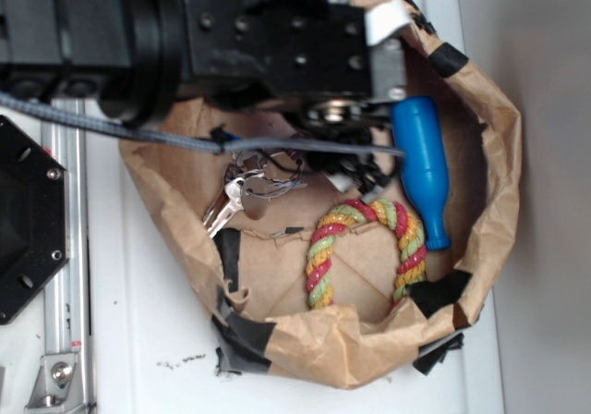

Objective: Grab the wood chip.

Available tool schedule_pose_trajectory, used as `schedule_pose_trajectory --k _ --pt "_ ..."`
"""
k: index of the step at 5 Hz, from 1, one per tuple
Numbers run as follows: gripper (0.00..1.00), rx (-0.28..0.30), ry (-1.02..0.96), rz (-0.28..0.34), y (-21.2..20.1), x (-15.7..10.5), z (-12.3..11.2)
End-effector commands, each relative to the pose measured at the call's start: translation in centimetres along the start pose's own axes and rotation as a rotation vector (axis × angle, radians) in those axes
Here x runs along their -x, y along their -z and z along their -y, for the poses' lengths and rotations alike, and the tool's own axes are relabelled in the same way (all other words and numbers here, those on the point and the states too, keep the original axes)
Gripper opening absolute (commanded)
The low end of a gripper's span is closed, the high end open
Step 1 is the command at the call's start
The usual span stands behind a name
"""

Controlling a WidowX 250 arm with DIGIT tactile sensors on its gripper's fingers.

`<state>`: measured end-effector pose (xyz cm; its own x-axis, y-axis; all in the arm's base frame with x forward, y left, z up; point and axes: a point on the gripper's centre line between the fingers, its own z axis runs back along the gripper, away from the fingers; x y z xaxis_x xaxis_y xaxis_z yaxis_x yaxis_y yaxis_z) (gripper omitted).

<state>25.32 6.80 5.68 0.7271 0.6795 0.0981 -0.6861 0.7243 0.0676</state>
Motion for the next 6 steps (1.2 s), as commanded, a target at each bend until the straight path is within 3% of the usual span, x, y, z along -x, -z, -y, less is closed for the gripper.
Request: schedule_pose_trajectory --k 1,2,3,6 --pt "1.0 0.094 0.041 0.024 2.7 -3.2 0.6" --pt "1.0 0.099 0.059 -0.002 3.6 -3.1 1.5" --pt "0.0 0.112 0.054 0.014 3.2 -2.2 1.1" --pt "0.0 0.131 0.098 0.034 2.5 -1.7 1.3"
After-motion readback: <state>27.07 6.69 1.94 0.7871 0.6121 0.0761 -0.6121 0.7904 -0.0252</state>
